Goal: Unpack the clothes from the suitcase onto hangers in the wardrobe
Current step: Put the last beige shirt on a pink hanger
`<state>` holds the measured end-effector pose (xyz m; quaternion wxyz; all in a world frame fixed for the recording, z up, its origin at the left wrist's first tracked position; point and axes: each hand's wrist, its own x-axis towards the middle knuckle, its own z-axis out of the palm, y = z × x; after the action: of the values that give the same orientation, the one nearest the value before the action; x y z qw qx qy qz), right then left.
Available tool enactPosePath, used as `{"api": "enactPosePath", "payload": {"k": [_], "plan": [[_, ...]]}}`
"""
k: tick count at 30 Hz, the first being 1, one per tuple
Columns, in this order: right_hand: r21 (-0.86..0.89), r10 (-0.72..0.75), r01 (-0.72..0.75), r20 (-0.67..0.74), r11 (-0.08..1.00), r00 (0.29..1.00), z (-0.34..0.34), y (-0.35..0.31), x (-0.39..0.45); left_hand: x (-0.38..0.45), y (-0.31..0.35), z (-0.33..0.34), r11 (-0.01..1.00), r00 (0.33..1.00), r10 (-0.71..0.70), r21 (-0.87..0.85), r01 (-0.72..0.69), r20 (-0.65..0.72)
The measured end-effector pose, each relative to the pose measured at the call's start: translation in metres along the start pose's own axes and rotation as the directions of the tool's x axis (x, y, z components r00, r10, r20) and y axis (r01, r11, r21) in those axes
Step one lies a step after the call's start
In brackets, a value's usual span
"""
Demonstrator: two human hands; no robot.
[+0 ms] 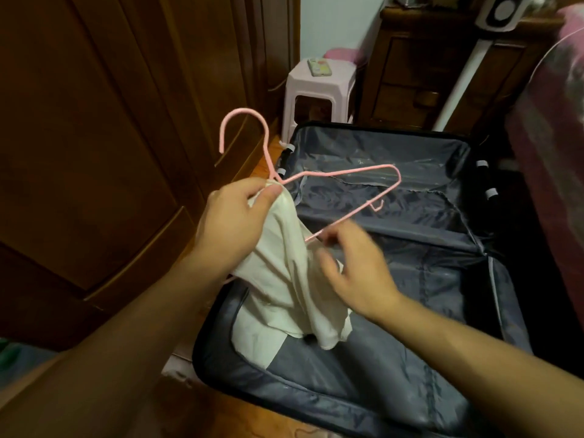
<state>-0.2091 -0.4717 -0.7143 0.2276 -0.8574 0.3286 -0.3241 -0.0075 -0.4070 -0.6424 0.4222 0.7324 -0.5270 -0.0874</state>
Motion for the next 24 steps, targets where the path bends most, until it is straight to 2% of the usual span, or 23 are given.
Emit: {"api": "enactPosePath", "payload": {"k": [2, 4, 6, 7, 9, 11, 12, 14, 16, 19, 22, 24], "plan": [[0.019, 0.068, -0.079, 0.330, 0.997, 0.941, 0.017, 0.018, -0.011, 0.000, -0.006, -0.002, 0.995, 0.998, -0.023, -0.094, 0.028, 0.052], [-0.031, 0.076, -0.071, 0.554, 0.997, 0.829, 0.026, 0.031, -0.015, 0.001, -0.010, -0.006, 0.977, 0.994, -0.064, -0.195, 0.081, 0.090], [-0.187, 0.063, 0.085, 0.668, 0.979, 0.741, 0.024, 0.042, -0.017, 0.006, -0.014, -0.013, 0.945, 0.990, -0.106, -0.300, 0.129, 0.092], [-0.264, 0.060, 0.169, 0.682, 0.950, 0.729, 0.019, 0.047, -0.018, 0.008, -0.017, -0.018, 0.935, 0.989, -0.112, -0.327, 0.138, 0.098], [-0.367, 0.041, 0.223, 0.590, 0.903, 0.807, 0.000, 0.066, -0.010, 0.010, -0.026, -0.028, 0.933, 0.986, -0.092, -0.334, 0.134, 0.141], [-0.406, 0.014, 0.179, 0.429, 0.896, 0.903, -0.029, 0.089, 0.003, 0.007, -0.037, -0.034, 0.946, 0.979, -0.073, -0.296, 0.128, 0.191], [-0.428, -0.003, 0.182, 0.386, 0.885, 0.923, -0.042, 0.098, 0.008, 0.006, -0.043, -0.036, 0.955, 0.975, -0.063, -0.270, 0.121, 0.214], [-0.442, -0.051, 0.214, 0.352, 0.871, 0.935, -0.061, 0.107, 0.011, 0.004, -0.049, -0.036, 0.963, 0.973, -0.052, -0.247, 0.109, 0.227], [-0.439, -0.104, 0.248, 0.325, 0.864, 0.940, -0.070, 0.107, 0.012, 0.007, -0.053, -0.037, 0.973, 0.984, -0.014, -0.224, 0.053, 0.176], [-0.484, -0.104, 0.223, 0.260, 0.846, 0.960, -0.078, 0.106, 0.014, 0.005, -0.062, -0.041, 0.980, 0.992, 0.047, -0.199, -0.022, 0.120], [-0.575, -0.201, 0.323, 0.267, 0.751, 0.943, -0.084, 0.107, 0.015, -0.001, -0.067, -0.042, 0.973, 0.986, 0.044, -0.231, -0.005, 0.161], [-0.568, -0.272, 0.379, 0.267, 0.731, 0.925, -0.088, 0.107, 0.018, -0.003, -0.067, -0.039, 0.981, 0.990, 0.054, -0.191, -0.029, 0.127]]}}
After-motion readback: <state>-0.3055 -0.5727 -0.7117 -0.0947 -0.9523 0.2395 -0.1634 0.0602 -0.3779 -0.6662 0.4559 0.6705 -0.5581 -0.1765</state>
